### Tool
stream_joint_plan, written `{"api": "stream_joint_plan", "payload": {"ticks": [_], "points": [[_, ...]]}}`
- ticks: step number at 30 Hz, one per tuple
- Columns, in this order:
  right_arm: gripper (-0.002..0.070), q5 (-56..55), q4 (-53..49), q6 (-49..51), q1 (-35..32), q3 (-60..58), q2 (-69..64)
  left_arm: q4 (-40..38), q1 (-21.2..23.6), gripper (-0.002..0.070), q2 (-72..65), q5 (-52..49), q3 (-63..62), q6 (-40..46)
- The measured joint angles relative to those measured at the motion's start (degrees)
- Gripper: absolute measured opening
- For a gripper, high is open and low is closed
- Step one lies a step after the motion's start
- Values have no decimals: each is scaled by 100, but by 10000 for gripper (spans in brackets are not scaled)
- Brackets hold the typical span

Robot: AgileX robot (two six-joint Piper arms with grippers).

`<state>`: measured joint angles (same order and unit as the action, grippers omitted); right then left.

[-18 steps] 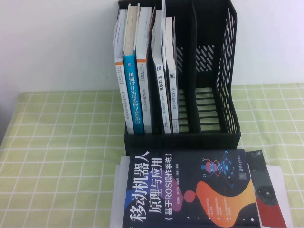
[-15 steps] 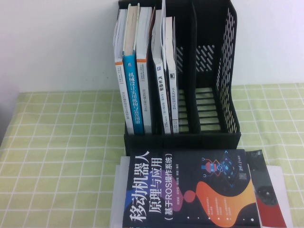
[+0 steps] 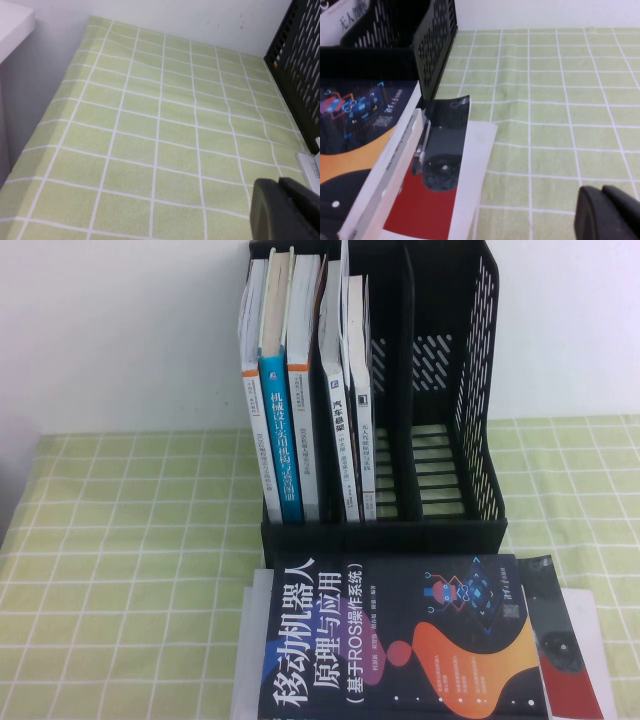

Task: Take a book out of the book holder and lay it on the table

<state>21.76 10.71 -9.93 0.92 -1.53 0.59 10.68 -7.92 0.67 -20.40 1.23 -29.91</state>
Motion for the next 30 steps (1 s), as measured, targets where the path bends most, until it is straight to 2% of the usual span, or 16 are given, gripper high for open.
{"api": "stream_joint_plan", "payload": {"ticks": [23,30], "points": [[-2,0,-98,-295,0,0,0,0,0,-3,0,0,0,0],[-2,-11,-98,-315,0,0,0,195,0,-3,0,0,0,484]]}}
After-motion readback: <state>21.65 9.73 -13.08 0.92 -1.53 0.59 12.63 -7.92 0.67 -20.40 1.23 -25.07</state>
